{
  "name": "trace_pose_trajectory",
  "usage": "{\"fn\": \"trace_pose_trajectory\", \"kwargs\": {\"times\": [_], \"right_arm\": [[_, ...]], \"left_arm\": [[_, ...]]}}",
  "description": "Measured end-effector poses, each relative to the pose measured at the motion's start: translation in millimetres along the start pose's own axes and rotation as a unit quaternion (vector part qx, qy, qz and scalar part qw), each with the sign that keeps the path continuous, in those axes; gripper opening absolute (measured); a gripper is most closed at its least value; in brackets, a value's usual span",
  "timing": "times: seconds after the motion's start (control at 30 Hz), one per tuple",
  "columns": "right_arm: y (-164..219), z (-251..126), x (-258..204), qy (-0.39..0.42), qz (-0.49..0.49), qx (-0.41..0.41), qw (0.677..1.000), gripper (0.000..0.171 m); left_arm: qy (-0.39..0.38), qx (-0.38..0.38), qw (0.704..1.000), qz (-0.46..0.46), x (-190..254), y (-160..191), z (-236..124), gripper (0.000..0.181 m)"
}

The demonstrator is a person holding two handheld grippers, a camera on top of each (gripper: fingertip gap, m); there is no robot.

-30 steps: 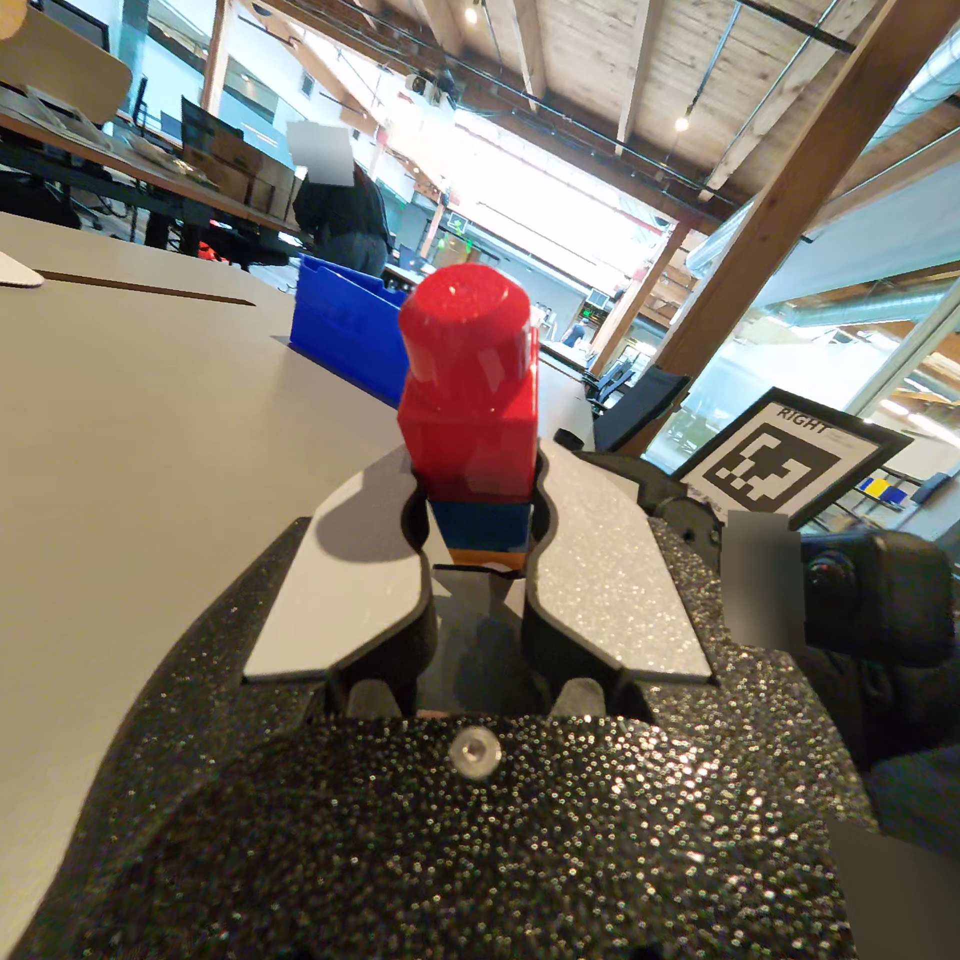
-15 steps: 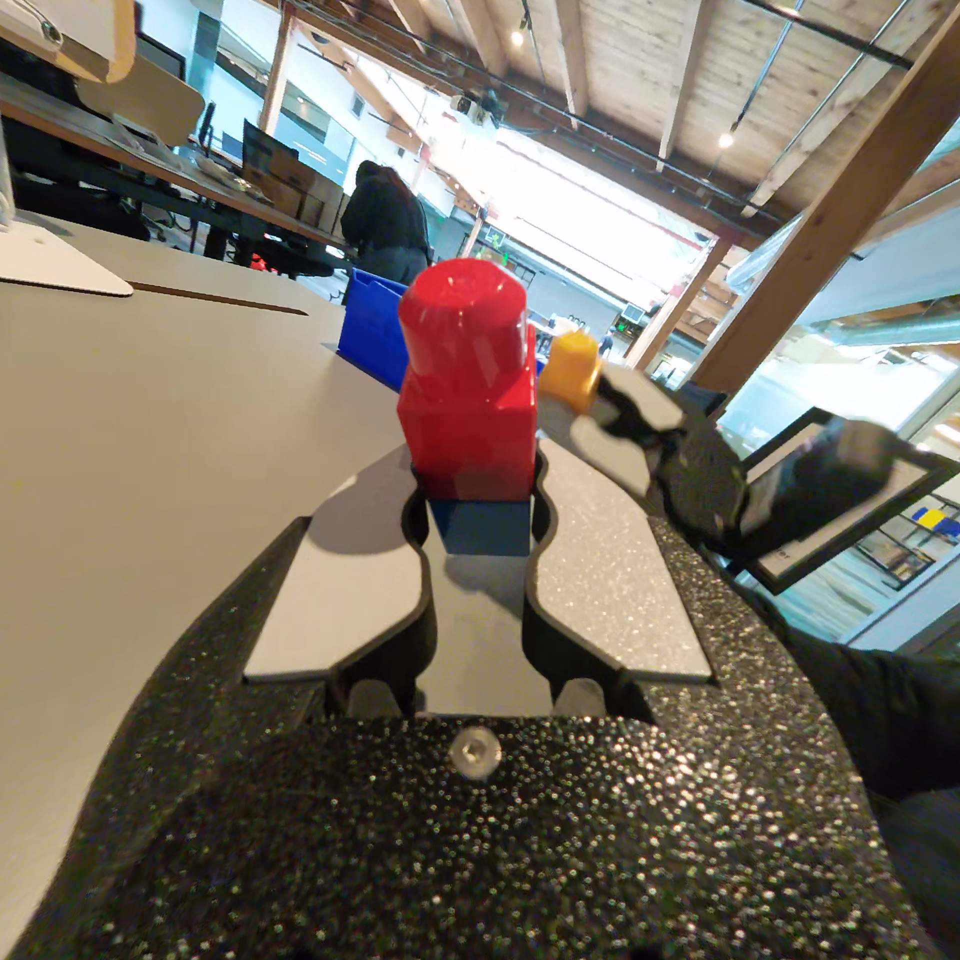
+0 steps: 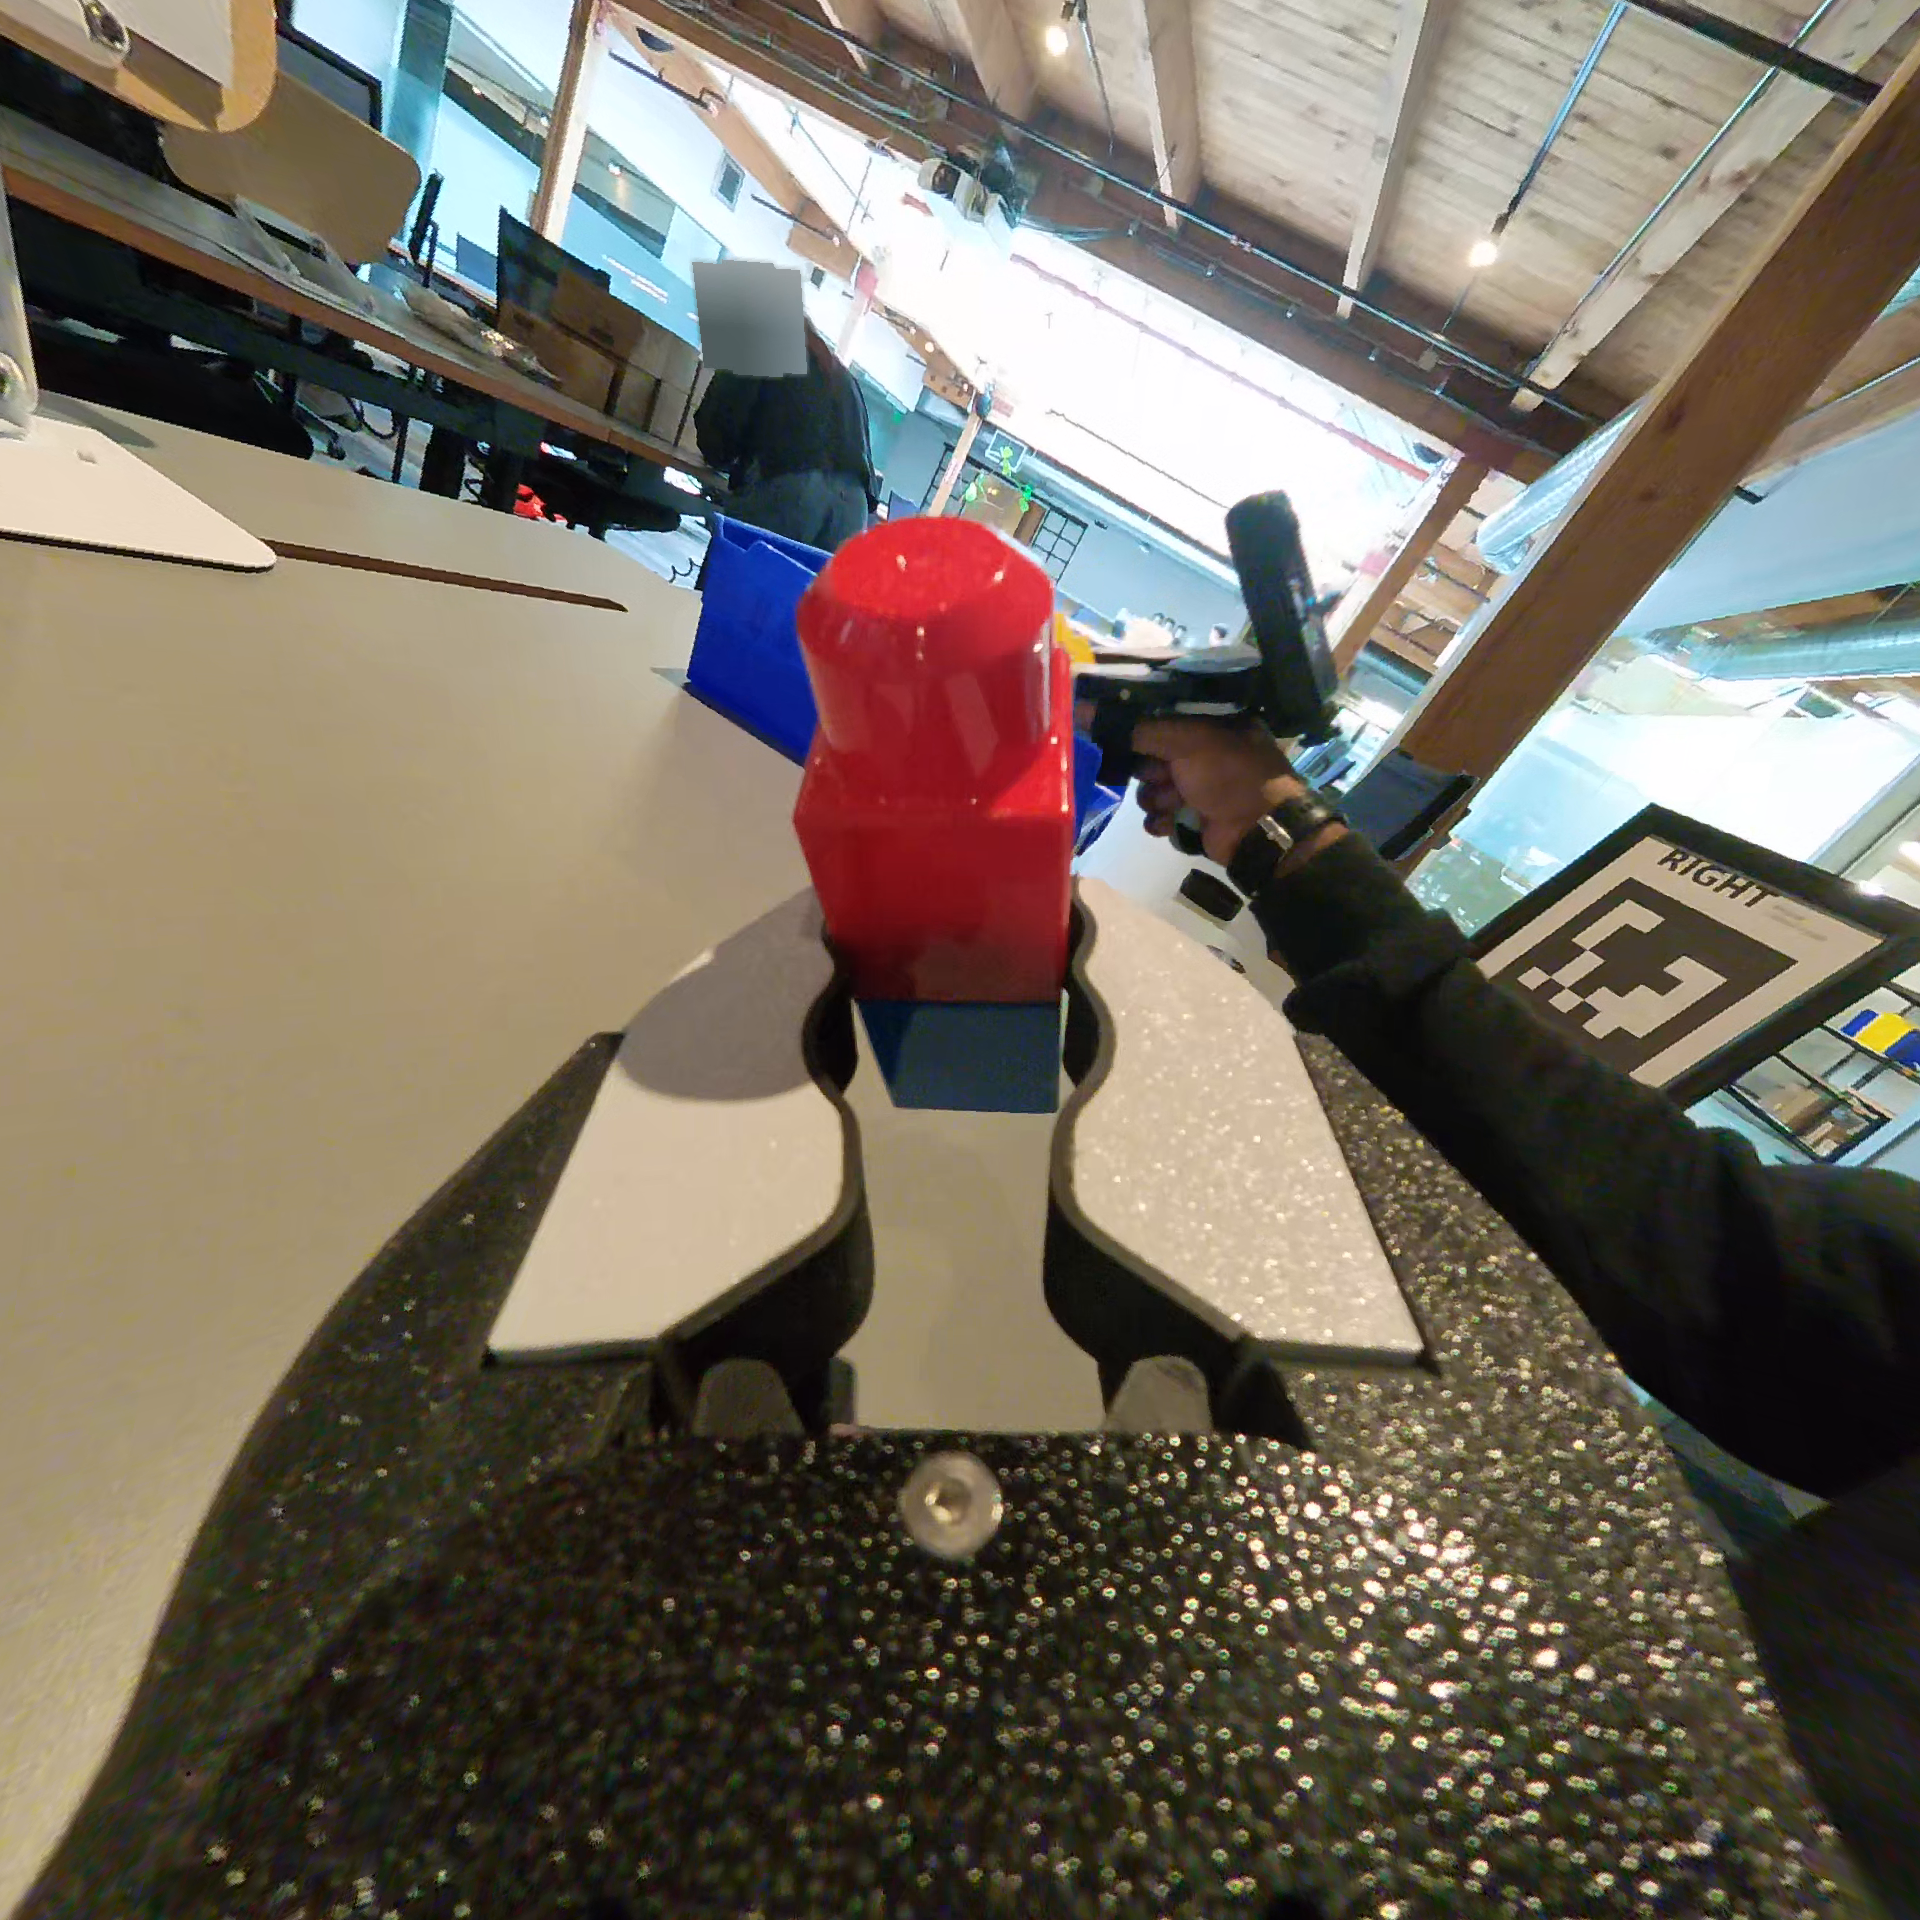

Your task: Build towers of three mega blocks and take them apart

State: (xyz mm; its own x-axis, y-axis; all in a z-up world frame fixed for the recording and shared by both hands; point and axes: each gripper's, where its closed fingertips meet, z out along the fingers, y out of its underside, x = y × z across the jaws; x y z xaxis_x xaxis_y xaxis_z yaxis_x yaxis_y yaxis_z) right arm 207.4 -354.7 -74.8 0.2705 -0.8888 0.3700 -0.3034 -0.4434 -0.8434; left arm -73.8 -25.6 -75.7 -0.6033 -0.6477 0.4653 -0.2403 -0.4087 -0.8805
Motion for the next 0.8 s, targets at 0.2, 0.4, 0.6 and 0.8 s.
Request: {"fn": "trace_pose_trajectory", "kwargs": {"times": [0.2,0.4,0.6,0.8], "right_arm": [[11.9,-8.9,-1.7,0.021,0.029,0.011,0.999,0.043],[-0.1,-54.4,-14.1,0.078,-0.041,0.050,0.995,0.053],[-65.5,-159.5,-191.7,-0.189,-0.106,0.260,0.941,0.049],[-66.5,-236.5,-344.4,-0.416,-0.121,0.280,0.856,0.057]], "left_arm": [[-0.008,-0.002,1.000,0.004,-1.2,0.4,0.5,0.036],[-0.029,-0.002,0.999,0.030,-1.4,0.6,1.1,0.036],[-0.153,-0.022,0.960,0.235,-9.6,-1.1,2.0,0.036],[-0.265,-0.076,0.851,0.448,-18.1,5.6,-1.6,0.036]]}}
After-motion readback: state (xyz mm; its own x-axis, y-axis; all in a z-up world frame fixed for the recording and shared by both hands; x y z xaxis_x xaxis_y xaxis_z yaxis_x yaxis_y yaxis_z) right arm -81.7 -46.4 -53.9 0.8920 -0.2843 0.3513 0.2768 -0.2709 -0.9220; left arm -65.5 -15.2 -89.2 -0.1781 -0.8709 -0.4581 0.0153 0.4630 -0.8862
